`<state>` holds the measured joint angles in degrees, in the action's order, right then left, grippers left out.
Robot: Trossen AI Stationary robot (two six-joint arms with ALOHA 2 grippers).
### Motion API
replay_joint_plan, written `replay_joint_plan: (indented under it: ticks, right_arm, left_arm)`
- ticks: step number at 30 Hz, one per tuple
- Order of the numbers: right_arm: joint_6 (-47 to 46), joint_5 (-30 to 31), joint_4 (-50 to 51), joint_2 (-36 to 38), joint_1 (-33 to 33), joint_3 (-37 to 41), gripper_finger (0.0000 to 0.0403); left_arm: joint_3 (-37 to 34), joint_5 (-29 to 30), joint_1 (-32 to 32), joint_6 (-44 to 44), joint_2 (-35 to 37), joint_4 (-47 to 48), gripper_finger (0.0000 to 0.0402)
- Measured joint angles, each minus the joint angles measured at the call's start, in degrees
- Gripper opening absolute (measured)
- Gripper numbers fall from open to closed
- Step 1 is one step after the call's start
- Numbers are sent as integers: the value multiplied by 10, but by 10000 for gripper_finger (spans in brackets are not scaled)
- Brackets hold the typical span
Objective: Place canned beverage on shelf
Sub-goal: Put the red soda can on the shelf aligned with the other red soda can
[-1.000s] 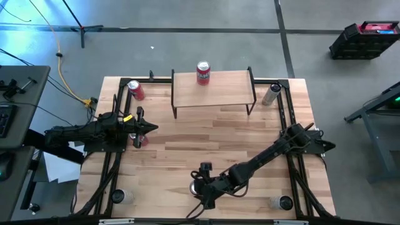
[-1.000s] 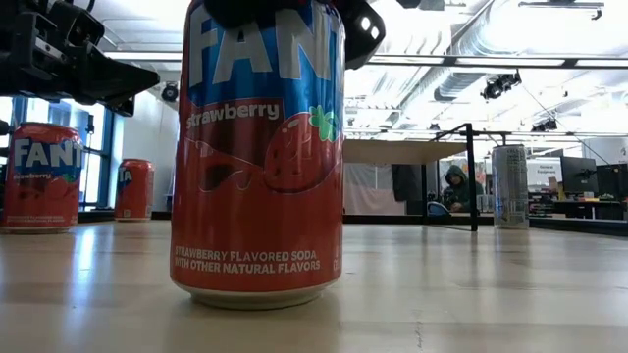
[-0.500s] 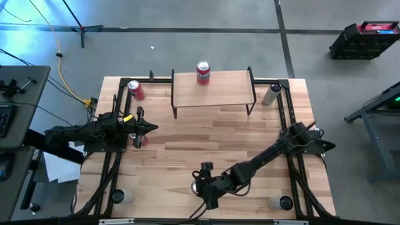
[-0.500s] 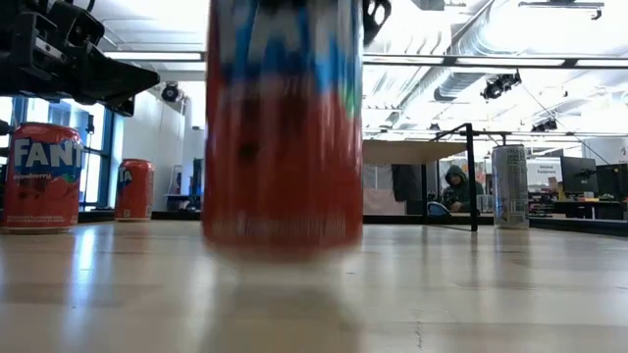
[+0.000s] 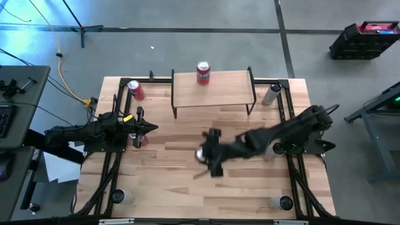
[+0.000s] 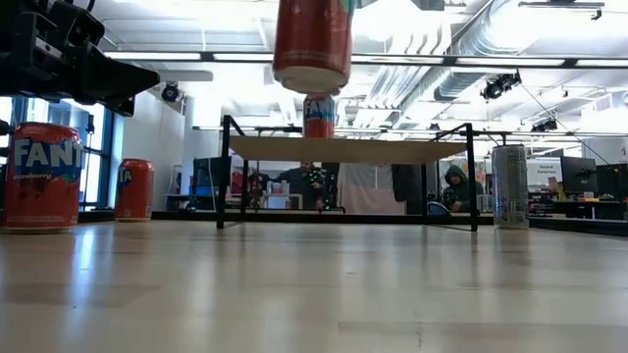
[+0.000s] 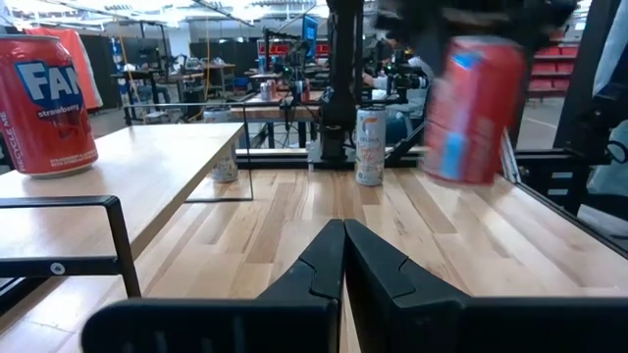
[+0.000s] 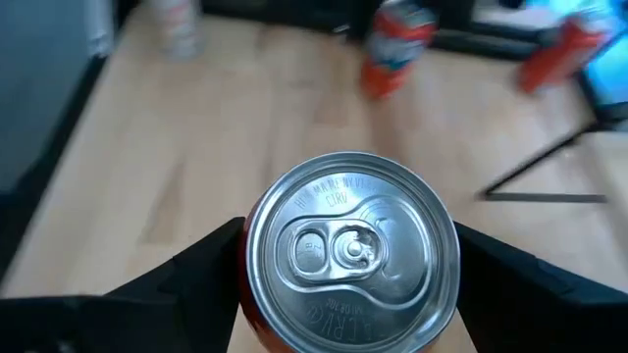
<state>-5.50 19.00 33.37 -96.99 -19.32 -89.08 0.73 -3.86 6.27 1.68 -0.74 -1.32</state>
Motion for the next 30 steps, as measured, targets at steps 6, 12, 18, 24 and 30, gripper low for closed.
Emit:
replay_joint_plan:
  ticks: [6,12,18,24,30]
  right_arm:
    - [69,-15,-18,38,95,0,289]
    - [120,-118,-66,45,218,-11,289]
    - [152,-216,-15,23,321,-76,289]
    - [182,-226,89,-13,347,-183,289]
    - [195,-224,170,-58,353,-269,289]
  left_arm:
    - [0,0,0,0,0,0,3]
    - [0,0,0,0,0,0,3]
    - [0,0,0,0,0,0,3]
    - [0,0,0,0,0,0,3]
    - [0,0,0,0,0,0,3]
